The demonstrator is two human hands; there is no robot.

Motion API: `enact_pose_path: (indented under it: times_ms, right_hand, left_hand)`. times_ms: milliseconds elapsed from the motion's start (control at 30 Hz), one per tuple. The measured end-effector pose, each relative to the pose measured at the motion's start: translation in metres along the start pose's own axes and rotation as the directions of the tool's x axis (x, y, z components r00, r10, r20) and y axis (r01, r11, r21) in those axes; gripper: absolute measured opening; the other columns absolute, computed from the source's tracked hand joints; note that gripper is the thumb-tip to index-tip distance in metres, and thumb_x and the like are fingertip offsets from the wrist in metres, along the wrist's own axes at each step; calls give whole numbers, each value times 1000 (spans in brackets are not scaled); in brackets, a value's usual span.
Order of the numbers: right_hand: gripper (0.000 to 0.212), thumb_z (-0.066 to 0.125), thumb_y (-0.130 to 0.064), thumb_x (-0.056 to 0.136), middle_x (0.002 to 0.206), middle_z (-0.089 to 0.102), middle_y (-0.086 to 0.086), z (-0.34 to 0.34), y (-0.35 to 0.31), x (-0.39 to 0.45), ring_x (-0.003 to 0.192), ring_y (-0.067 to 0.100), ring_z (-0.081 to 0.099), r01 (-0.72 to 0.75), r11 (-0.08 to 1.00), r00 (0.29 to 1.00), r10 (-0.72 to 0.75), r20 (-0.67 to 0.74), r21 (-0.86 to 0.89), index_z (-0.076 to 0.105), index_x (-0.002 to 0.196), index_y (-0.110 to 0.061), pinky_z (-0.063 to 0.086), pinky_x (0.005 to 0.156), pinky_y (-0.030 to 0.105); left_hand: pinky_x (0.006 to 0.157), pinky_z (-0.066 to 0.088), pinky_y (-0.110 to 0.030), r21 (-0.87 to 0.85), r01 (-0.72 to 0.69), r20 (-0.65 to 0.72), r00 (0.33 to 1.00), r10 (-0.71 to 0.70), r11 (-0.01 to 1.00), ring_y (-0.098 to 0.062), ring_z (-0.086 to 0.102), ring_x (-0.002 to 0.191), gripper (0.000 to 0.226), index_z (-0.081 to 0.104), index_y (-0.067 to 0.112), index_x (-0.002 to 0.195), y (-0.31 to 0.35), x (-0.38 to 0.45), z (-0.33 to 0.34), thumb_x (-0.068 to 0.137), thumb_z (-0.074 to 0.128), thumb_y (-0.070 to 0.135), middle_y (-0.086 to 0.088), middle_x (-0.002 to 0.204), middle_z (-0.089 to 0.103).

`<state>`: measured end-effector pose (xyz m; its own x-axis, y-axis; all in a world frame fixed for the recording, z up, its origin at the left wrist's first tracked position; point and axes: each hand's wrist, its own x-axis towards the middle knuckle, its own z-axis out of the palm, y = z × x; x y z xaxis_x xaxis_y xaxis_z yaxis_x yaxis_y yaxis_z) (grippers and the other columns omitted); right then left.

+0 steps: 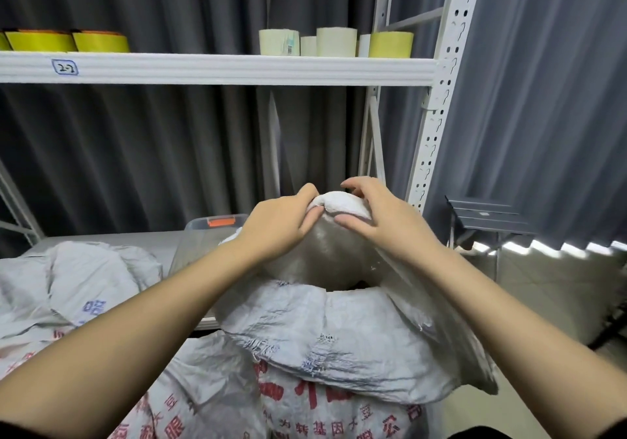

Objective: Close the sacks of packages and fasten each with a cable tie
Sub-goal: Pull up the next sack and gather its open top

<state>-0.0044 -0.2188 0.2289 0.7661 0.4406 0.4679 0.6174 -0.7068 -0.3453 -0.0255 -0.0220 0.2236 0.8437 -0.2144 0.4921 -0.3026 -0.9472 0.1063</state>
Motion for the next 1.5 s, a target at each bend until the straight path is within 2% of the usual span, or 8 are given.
enact_pose_path:
  times_ms: [100, 333, 500, 700, 833, 1200, 1367, 1500]
  right_hand:
    - [15, 51, -41, 96, 106, 59, -18, 3, 3, -8, 89, 3, 57, 69, 997, 991, -66, -113, 24, 56, 107, -32, 47, 79, 33]
    - [27, 56, -27, 97, 82, 54, 5, -8, 30, 8, 79, 14, 51, -250, 674, 949, 28, 314, 695, 59, 87, -2, 39, 78, 30]
    - [18, 51, -21, 98, 86, 61, 9, -5, 28, 11, 76, 15, 59, -363, 457, 925, 71, 373, 812, 63, 94, -8, 46, 72, 26]
    - [39, 46, -38, 97, 111, 57, -16, 7, 13, -3, 96, 5, 57, -88, 987, 993, 98, -64, 135, 43, 136, -32, 45, 80, 31]
    - [48, 35, -51, 95, 118, 56, -4, 27, 17, -18, 85, 20, 64, 33, 978, 977, -75, -201, -208, 43, 137, -28, 52, 62, 39]
    - [16, 55, -17, 97, 96, 69, -7, 1, 31, 1, 89, 0, 61, -170, 709, 985, 102, 140, 684, 66, 108, -16, 46, 82, 17]
    - [34, 45, -45, 97, 120, 53, -16, 9, 26, -14, 97, 11, 56, -60, 970, 998, 50, -49, -237, 44, 128, -32, 45, 74, 34]
    - [15, 47, -39, 98, 94, 63, -14, 13, 38, -13, 84, 11, 58, -60, 995, 992, 51, -117, -80, 58, 100, -29, 44, 73, 33]
  left_hand:
    - [57, 35, -30, -131, 45, 100, 994, -32, 990, -22, 56, 72, 22, 48, 24, 94, 0, 1, -3, 96, 39, 45, 3, 73, 60]
    - [49, 33, -29, 161, -215, -83, 970, 230, 963, -17, 55, 67, 47, 43, 22, 79, -9, 1, 0, 88, 18, 61, 8, 69, 44]
    - [74, 44, -34, -47, -209, -112, 973, 203, 977, -16, 57, 96, 37, 49, 19, 122, 8, 0, 5, 93, 51, 41, 6, 112, 59]
    - [64, 38, -35, -201, 65, -13, 998, -69, 978, -21, 56, 76, 20, 45, 22, 102, 17, 8, 9, 100, 36, 39, 5, 81, 60]
    - [72, 44, -43, -489, 218, 136, 975, -173, 845, -19, 50, 73, 27, 46, 18, 81, 4, 19, 12, 94, 38, 40, -3, 77, 55]
    - [68, 47, -40, -83, -176, -143, 976, 163, 981, -20, 58, 82, 24, 50, 16, 107, 24, 10, 16, 97, 45, 37, 3, 101, 58]
    - [69, 41, -35, -319, 88, 51, 996, -76, 944, -20, 55, 77, 13, 44, 21, 97, 15, 24, 25, 99, 39, 34, 6, 84, 59]
    - [69, 37, -33, -495, 235, 247, 961, -124, 836, -13, 48, 72, 18, 47, 20, 84, 7, 33, 24, 97, 42, 31, 6, 78, 54]
